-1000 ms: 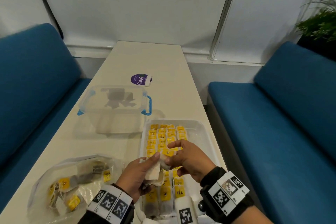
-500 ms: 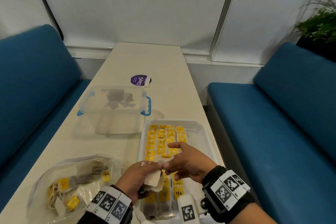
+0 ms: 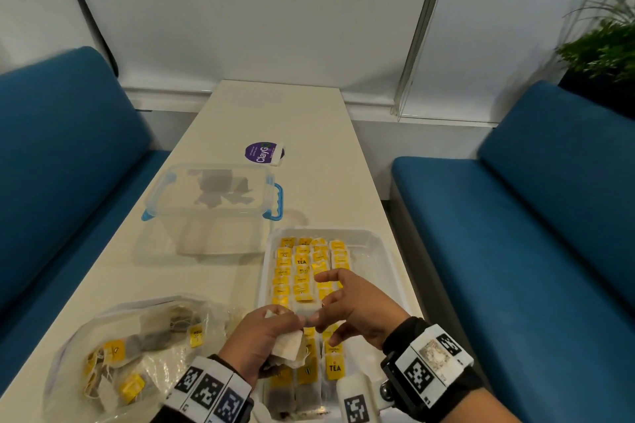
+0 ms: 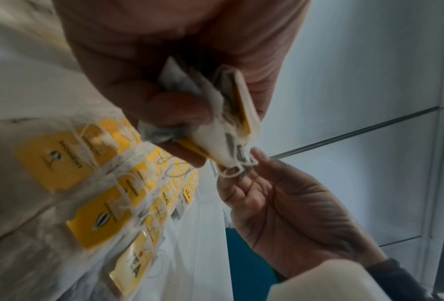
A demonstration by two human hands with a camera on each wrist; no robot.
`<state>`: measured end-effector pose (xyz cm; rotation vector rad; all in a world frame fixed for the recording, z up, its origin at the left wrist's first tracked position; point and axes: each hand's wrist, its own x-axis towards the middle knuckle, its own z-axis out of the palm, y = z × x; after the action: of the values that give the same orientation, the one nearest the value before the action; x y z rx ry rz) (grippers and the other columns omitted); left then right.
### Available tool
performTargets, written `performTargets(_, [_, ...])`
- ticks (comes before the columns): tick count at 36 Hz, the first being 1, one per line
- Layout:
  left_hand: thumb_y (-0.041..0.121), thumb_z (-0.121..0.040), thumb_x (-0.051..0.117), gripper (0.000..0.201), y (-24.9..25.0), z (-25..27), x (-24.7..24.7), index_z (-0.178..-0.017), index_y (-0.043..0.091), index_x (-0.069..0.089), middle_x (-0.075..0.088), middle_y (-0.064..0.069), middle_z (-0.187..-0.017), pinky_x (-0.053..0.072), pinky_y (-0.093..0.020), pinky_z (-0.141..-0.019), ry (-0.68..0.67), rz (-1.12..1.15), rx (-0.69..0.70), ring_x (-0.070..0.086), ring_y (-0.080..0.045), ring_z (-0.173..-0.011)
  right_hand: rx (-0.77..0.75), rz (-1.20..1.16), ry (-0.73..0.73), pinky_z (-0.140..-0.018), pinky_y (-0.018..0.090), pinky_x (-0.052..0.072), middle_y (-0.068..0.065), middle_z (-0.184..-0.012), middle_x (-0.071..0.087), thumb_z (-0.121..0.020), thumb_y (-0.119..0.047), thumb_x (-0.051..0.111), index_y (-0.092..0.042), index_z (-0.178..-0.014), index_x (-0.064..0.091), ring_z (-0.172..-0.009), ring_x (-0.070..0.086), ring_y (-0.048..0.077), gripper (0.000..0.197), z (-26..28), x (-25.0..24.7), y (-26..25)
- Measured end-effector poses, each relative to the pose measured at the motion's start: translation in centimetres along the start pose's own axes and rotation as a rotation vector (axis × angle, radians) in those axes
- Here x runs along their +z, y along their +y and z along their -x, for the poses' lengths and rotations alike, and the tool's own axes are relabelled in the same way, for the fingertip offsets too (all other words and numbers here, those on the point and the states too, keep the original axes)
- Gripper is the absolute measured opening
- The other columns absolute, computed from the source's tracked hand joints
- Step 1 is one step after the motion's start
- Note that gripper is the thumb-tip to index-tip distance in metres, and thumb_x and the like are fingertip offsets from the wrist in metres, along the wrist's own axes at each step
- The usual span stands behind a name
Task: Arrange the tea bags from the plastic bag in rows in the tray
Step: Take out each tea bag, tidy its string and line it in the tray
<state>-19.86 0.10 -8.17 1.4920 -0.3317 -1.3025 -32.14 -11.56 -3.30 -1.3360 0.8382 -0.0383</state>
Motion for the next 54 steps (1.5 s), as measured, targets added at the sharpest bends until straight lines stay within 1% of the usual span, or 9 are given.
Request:
performTargets(7, [0.036, -0.043, 0.082, 0.039, 0.1, 0.0, 0.0, -0.061, 0.012, 0.057, 0.05, -0.016, -0.053, 0.033, -0.023, -0.05, -0.025, 0.049, -0.004, 0.04, -0.02, -0.037, -0.096, 0.085, 0.013, -0.046, 0.024, 0.051, 0.004, -0.068, 0.052, -0.077, 0.013, 0.065, -0.011, -0.099, 0.064, -0.055, 0.062, 0.016, 0.033, -0.1, -0.2, -0.4])
performTargets(15, [0.017, -0.082, 0.068, 0.015, 0.0, 0.1, -0.7, -0.08, 0.005, 0.059, 0.049, -0.006, -0.046, 0.03, -0.012, -0.034, 0.051, 0.037, 0.013, 0.036, -0.011, -0.029, -0.082, 0.241, 0.374, -0.055, 0.019, 0.046, -0.003, -0.074, 0.057, -0.078, 0.01, 0.063, -0.009, -0.089, 0.07, -0.066, 0.054, 0.01, 0.024, -1.4, -3.6, -0.5])
performTargets(23, [0.02, -0.081, 0.068, 0.017, 0.2, 0.1, -0.6, -0.075, 0.006, 0.061, 0.048, -0.003, -0.044, 0.03, -0.012, -0.035, 0.062, 0.049, -0.032, 0.034, -0.01, -0.029, 0.136, 0.371, 0.426, -0.058, 0.021, 0.052, 0.0, -0.085, 0.057, -0.079, 0.012, 0.062, -0.017, -0.07, 0.064, -0.084, 0.057, 0.019, 0.031, -4.1, -4.7, 1.3])
performTargets(27, [0.025, -0.062, 0.078, 0.027, 0.5, 0.4, -0.5, -0.073, 0.006, 0.062, 0.048, -0.002, -0.043, 0.028, -0.011, -0.035, 0.04, 0.054, -0.039, 0.034, -0.01, -0.028, 0.215, 0.5, 0.436, -0.077, 0.028, 0.055, 0.0, -0.081, 0.057, -0.082, 0.008, 0.062, -0.021, -0.064, 0.059, -0.081, 0.057, 0.018, 0.035, -5.1, -4.6, 2.1])
performTargets(32, [0.03, -0.052, 0.076, 0.033, 0.6, 0.5, -0.6, -0.072, 0.007, 0.062, 0.048, -0.003, -0.044, 0.026, -0.012, -0.036, 0.036, 0.043, -0.055, 0.032, -0.011, -0.029, 0.248, 0.536, 0.441, -0.079, 0.027, 0.05, -0.001, -0.076, 0.055, -0.086, -0.01, 0.057, -0.016, -0.085, 0.061, -0.072, 0.053, 0.014, 0.008, -5.6, -4.9, 2.7])
performTargets(36, [0.033, -0.053, 0.077, 0.035, 0.5, 0.5, -0.7, -0.073, 0.007, 0.064, 0.049, -0.004, -0.047, 0.026, -0.013, -0.037, 0.021, 0.03, -0.058, 0.033, -0.011, -0.031, 0.251, 0.591, 0.433, -0.089, 0.033, 0.051, 0.005, -0.094, 0.057, -0.086, -0.013, 0.056, -0.006, -0.11, 0.065, -0.091, 0.06, 0.023, 0.027, -5.9, -4.5, 3.3])
performTargets(42, [0.036, -0.052, 0.073, 0.036, 0.5, 0.3, -0.8, -0.074, 0.009, 0.064, 0.053, -0.002, -0.048, 0.029, -0.013, -0.036, 0.012, 0.026, -0.05, 0.038, -0.01, -0.031, 0.235, 0.721, 0.406, -0.091, 0.033, 0.05, 0.013, -0.102, 0.062, -0.089, -0.01, 0.05, -0.005, -0.108, 0.065, -0.099, 0.062, 0.027, 0.024, -6.5, -3.5, 3.1])
performTargets(49, [0.037, -0.052, 0.074, 0.037, 0.4, 0.3, -1.0, -0.075, 0.009, 0.064, 0.052, -0.001, -0.048, 0.029, -0.014, -0.037, -0.022, 0.023, -0.049, 0.041, -0.009, -0.032, 0.196, 0.857, 0.359, -0.093, 0.032, 0.049, 0.005, -0.092, 0.054, -0.091, -0.008, 0.048, -0.015, -0.081, 0.05, -0.089, 0.053, 0.02, 0.012, -6.4, -3.2, 2.6])
performTargets(54, [0.036, -0.055, 0.074, 0.033, 0.4, 0.4, -1.1, -0.073, 0.01, 0.068, 0.056, -0.002, -0.057, 0.03, -0.014, -0.038, -0.037, 0.02, -0.043, 0.041, -0.01, -0.036, 0.102, 0.669, 0.493, -0.091, 0.033, 0.047, 0.007, -0.121, 0.044, -0.088, 0.0, 0.044, -0.022, -0.093, 0.053, -0.105, 0.053, 0.025, 0.024, -5.6, -3.4, 2.2])
